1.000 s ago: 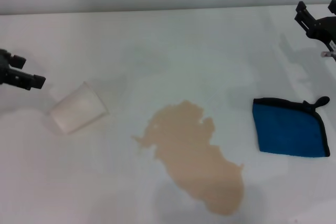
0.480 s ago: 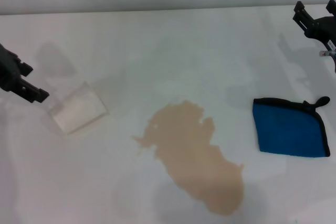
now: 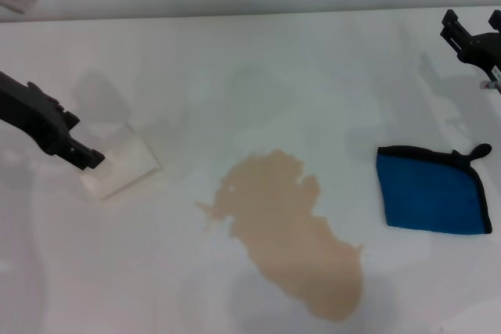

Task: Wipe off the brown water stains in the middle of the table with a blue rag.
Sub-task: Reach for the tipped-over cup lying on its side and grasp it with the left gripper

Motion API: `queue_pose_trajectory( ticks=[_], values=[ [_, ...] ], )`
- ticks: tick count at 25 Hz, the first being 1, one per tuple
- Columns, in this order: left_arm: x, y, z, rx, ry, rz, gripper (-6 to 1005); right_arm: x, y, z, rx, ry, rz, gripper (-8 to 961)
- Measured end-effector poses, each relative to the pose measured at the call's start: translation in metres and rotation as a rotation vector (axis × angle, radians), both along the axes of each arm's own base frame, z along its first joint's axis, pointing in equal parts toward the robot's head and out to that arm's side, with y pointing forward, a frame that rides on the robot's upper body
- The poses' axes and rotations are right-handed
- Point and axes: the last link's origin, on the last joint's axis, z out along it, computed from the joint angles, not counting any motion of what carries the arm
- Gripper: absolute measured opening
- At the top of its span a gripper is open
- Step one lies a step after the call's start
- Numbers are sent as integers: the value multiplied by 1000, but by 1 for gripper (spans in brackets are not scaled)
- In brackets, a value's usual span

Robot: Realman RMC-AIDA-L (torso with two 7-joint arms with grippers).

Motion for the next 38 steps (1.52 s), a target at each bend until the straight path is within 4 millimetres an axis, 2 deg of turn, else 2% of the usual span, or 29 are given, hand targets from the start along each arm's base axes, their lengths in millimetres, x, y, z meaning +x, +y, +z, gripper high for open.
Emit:
queue_pose_trajectory(
  ticks=[7,38],
  values=[
    [-10,-2,-19,-15,-11,6,847,1,-1,-1,-4,2,-7,867],
    [-24,-1,-55,18,-22,-15,845,2,-1,2,2,-5,-6,866]
  ],
)
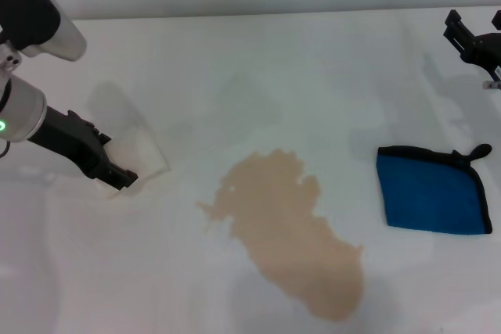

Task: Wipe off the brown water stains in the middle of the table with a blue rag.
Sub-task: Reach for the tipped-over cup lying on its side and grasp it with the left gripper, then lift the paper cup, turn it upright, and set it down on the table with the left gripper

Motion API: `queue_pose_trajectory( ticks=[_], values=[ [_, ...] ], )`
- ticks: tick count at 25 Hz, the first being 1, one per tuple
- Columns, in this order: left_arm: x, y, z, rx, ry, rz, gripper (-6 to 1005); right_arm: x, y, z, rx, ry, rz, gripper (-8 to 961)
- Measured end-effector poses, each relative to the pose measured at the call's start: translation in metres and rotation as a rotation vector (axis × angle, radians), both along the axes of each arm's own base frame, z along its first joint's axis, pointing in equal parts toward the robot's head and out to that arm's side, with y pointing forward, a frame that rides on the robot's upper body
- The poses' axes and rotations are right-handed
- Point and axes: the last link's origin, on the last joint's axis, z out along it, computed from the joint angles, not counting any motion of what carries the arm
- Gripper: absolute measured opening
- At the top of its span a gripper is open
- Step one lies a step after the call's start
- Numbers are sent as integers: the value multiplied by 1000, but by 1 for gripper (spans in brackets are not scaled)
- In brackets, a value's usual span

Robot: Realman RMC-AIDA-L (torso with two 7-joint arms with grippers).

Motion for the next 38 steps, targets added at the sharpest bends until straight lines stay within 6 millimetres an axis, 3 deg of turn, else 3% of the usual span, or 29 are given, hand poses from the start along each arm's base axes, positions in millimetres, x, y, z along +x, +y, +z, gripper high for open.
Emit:
queue_pose_trajectory(
  ticks=[27,38],
  values=[
    [1,-5,-8,-16,-17,9,841,7,-9,0,2,0,-19,866],
    [9,2,-4,44,-82,-1,777,8,-9,1,4,-1,-20,865]
  ],
)
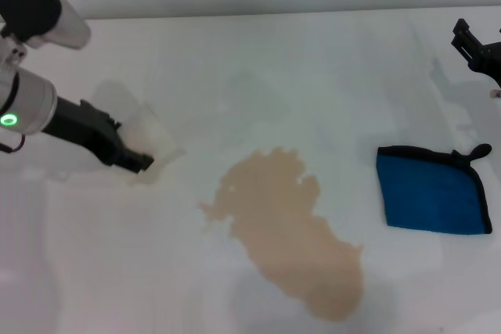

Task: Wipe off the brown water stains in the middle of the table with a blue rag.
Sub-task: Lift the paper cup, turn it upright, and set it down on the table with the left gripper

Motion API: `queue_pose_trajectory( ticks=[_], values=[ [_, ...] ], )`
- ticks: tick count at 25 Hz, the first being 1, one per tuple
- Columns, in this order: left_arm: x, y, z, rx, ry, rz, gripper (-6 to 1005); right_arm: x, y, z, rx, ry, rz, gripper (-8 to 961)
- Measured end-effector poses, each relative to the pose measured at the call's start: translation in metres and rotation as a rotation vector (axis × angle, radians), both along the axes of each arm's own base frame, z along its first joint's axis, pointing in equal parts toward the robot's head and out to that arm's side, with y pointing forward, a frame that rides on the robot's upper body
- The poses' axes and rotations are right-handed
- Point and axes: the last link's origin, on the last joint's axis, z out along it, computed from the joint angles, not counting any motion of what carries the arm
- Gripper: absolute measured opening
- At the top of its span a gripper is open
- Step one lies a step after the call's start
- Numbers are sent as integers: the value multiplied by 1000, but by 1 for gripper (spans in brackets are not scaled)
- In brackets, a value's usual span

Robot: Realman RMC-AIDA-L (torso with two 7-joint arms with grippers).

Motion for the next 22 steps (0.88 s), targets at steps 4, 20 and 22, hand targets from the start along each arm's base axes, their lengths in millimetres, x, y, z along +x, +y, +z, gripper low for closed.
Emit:
queue_pose_trajectory(
  ticks=[4,20,22],
  values=[
    [6,6,10,82,-61,-23,764,0,1,1,2,-4,4,865],
    [-23,-3,8,434,-429,-21,756,-1,5,9,18,-19,13,865],
    [-29,-7,3,471,-456,-25,756,-1,6,10,21,-21,15,865]
  ],
)
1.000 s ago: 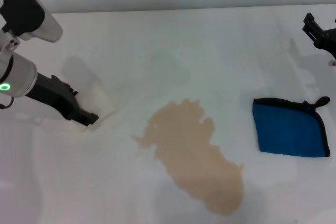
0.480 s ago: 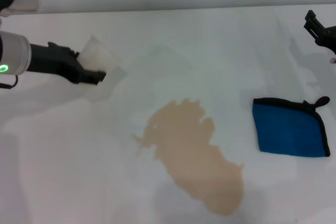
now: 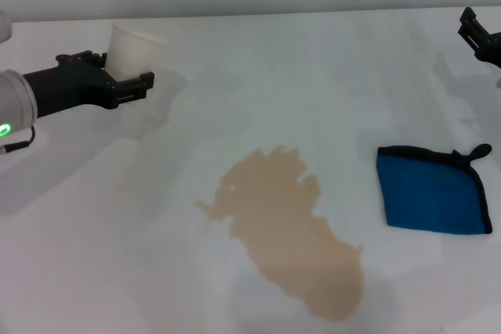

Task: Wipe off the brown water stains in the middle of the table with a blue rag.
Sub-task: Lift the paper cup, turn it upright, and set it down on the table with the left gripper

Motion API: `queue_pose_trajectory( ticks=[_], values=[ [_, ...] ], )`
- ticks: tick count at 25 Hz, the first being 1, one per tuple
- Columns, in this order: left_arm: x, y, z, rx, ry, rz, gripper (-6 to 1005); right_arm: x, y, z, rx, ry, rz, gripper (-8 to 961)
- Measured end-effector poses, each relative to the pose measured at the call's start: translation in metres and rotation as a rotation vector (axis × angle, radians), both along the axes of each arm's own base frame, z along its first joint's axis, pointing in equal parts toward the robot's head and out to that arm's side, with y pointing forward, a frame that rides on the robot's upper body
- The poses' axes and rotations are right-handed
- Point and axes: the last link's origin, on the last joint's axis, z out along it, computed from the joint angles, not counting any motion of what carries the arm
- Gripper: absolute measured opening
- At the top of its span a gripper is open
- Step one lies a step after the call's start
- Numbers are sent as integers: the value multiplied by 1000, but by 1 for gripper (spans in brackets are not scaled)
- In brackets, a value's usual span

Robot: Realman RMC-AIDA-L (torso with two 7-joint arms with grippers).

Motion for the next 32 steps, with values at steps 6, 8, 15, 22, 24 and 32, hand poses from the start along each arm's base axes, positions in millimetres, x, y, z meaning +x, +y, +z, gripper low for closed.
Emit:
queue_pose_trajectory(
  ticks=[6,8,15,22,24,32],
  values=[
    [-17,-10,-16,93,-53,2,756,-1,2,1,2,-1,3,865],
    [-24,-14,-21,128,-52,-9,755,-1,2,1,3,-1,4,865],
    [-38,-22,-27,217,-46,-22,755,1,1,1,0,-1,-5,865],
    [-49,-35,-38,262,-32,-27,755,2,0,0,-1,0,-10,864],
    [-50,-37,-41,265,-28,-23,756,2,0,0,-1,0,-10,864],
    [-58,-43,-44,271,44,-56,757,2,0,0,-2,0,-13,864]
  ],
)
